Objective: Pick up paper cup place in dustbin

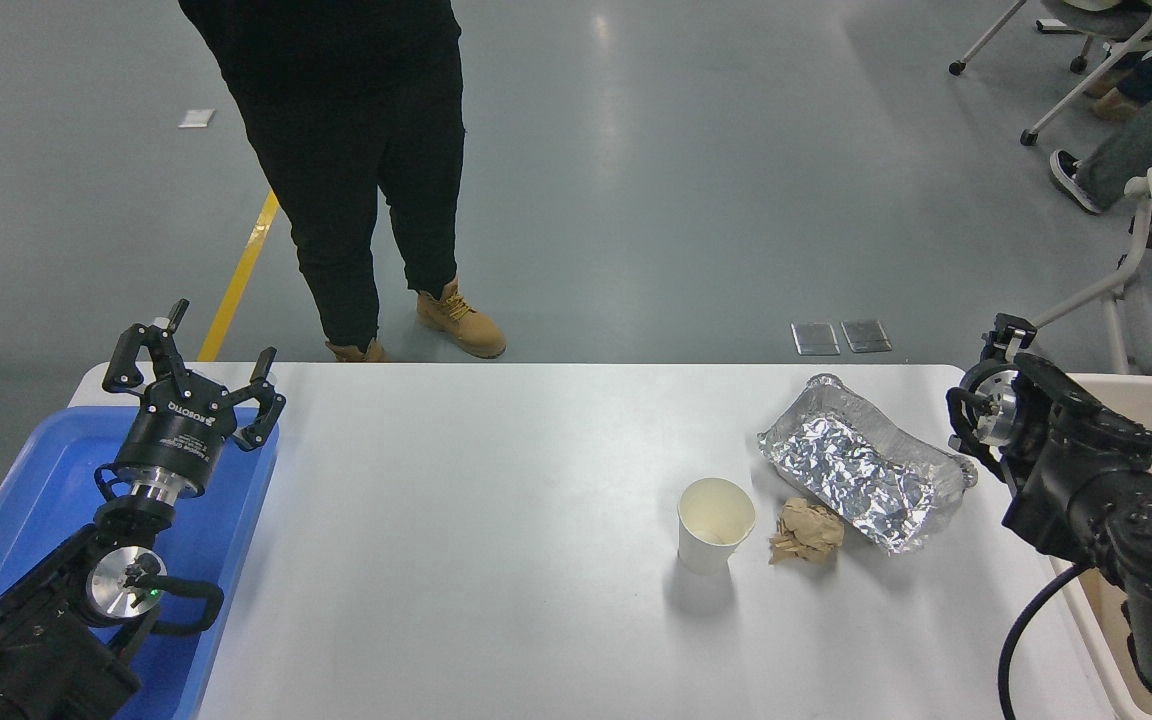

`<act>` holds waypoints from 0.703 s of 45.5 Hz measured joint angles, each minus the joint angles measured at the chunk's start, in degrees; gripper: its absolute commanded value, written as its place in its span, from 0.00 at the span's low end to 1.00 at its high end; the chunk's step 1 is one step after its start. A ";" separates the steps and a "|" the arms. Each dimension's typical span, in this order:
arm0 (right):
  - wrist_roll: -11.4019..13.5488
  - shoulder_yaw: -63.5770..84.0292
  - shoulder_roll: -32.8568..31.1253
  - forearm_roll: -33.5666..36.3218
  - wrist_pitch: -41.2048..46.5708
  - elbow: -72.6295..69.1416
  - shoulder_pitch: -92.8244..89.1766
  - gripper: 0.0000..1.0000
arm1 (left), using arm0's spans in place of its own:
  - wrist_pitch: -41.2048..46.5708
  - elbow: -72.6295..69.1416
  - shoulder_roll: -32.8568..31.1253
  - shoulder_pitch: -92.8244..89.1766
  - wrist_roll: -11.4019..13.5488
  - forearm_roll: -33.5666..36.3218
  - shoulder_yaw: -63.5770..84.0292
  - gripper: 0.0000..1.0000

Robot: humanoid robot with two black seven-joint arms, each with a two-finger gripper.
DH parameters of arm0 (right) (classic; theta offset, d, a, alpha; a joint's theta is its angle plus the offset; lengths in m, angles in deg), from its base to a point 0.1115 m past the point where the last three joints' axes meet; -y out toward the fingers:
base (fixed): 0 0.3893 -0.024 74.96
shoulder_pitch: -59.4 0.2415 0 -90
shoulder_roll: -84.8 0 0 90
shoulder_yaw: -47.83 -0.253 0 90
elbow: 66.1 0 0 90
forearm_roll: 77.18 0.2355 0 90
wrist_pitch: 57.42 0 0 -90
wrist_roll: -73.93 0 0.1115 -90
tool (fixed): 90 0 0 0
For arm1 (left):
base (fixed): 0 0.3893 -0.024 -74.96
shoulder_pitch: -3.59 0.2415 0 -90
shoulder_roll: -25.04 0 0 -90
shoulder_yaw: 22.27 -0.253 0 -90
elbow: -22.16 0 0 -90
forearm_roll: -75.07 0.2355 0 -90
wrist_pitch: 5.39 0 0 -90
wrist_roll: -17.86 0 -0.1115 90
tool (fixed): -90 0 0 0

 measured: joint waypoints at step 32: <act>0.14 3.40 -5.91 -0.49 0.61 -6.42 3.86 1.00 | 0.00 -0.01 0.00 0.00 0.00 0.00 0.00 0.98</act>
